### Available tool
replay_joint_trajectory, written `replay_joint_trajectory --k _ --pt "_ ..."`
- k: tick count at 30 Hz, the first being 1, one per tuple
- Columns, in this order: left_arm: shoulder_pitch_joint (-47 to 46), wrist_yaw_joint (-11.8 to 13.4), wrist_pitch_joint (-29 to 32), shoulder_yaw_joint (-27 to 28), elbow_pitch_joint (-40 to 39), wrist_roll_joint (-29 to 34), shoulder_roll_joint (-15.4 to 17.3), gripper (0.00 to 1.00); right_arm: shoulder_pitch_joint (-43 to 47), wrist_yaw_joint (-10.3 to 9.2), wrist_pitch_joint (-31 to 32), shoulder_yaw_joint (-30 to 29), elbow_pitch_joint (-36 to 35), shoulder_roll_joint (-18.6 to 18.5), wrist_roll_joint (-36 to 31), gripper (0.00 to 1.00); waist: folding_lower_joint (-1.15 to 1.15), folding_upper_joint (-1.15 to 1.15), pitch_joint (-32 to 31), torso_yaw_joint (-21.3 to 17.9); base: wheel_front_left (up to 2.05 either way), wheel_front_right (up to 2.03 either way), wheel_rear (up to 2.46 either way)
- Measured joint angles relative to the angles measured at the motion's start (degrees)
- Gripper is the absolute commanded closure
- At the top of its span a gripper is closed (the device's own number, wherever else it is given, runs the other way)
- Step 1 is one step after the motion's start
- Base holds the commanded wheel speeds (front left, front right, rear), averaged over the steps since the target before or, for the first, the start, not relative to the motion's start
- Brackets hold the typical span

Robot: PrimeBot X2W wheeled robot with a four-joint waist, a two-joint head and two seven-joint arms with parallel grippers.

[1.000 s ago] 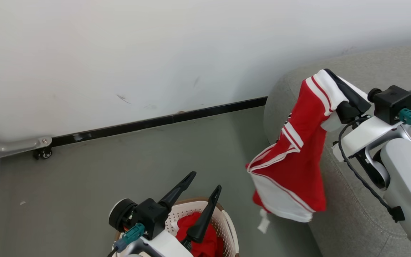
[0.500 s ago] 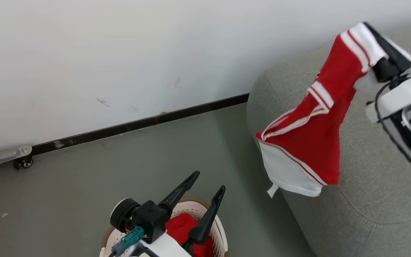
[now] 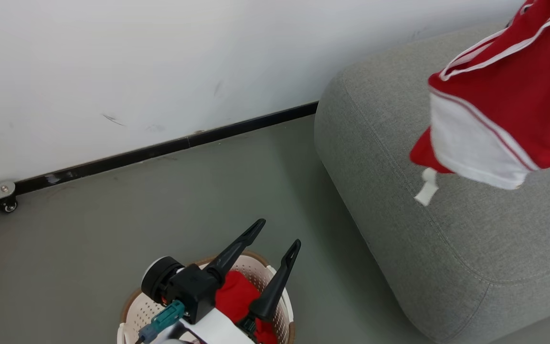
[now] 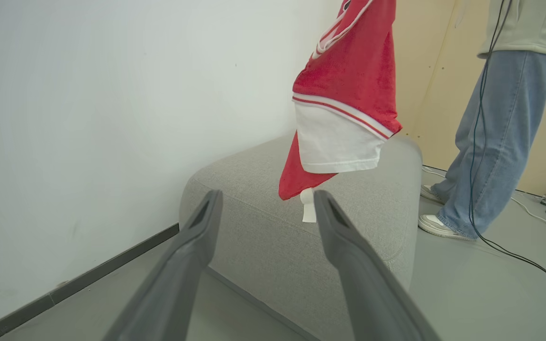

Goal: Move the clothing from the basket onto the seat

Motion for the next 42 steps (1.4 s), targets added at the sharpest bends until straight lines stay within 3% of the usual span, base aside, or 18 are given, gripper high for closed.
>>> replay_joint_trajectory --k 18,28,42 --pt "-2.07 1.54 2.7 1.68 -8.37 2.01 2.22 0.0 -7.96 0.0 3.68 -7.78 7.67 -8.68 -0.29 1.0 0.0 0.0 7.36 0.5 0.0 0.0 0.0" --pt "-3.69 2.05 4.71 2.07 -11.73 3.1 3.33 0.0 -7.28 0.0 1.94 -7.94 9.76 -8.86 -1.54 1.0 0.0 0.0 11.51 1.56 0.0 0.0 0.0" --pt "-6.22 2.02 6.89 1.26 -14.32 4.08 4.24 0.0 5.28 0.0 -2.04 -7.17 16.86 -5.52 -1.41 1.0 0.0 0.0 16.8 1.72 0.0 0.0 0.0"
